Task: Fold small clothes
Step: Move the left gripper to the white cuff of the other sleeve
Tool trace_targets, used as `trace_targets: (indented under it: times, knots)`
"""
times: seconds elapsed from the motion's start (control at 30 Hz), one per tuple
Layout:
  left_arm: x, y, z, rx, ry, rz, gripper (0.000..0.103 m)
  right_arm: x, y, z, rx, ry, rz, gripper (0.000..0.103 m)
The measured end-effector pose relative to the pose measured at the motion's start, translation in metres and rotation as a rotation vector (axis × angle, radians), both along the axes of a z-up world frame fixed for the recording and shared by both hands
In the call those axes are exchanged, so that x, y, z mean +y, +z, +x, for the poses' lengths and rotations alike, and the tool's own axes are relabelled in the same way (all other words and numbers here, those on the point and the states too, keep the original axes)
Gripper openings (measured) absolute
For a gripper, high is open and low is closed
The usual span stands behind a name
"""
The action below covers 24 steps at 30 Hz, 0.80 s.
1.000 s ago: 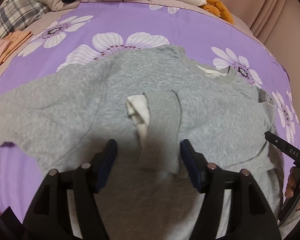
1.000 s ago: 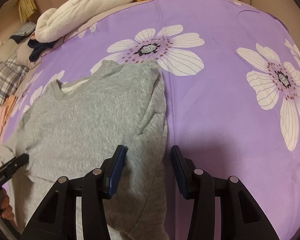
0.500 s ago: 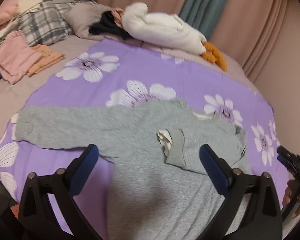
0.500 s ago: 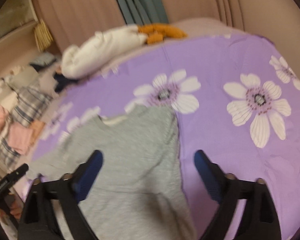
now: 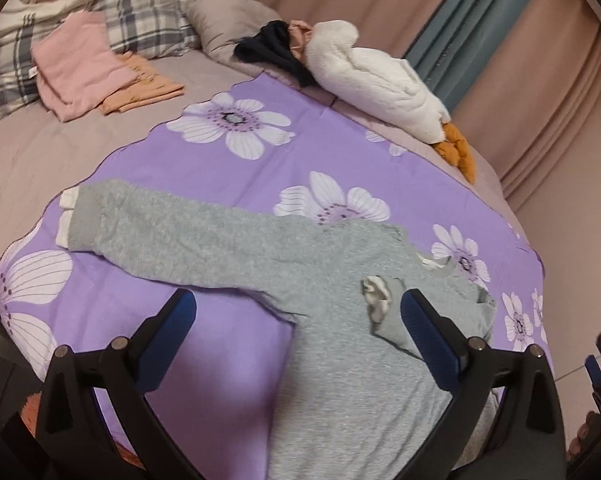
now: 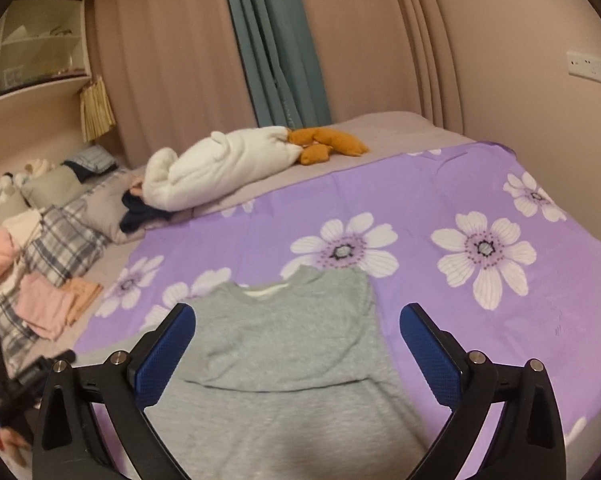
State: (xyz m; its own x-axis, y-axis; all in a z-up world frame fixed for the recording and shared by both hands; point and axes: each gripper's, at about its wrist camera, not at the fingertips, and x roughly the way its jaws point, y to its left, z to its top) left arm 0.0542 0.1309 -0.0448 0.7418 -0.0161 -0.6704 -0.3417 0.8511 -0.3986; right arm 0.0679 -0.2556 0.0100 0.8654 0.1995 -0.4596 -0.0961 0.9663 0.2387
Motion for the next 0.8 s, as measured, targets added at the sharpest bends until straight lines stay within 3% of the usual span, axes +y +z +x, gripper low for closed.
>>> trace_targets:
  times: [0.17, 0.53, 0.8]
  knots:
    - [0.025, -0.012, 0.001, 0.037, 0.083, -0.004, 0.102, 0.028, 0.002, -0.011, -0.025, 0.0, -0.025, 0.101]
    - [0.088, -0.049, 0.013, 0.113, 0.239, -0.111, 0.101, 0.073, 0.003, -0.001, -0.013, 0.047, -0.012, 0.101]
    - [0.114, -0.037, -0.008, 0.105, 0.287, -0.107, 0.1, 0.084, 0.011, -0.007, -0.033, 0.072, -0.013, 0.101]
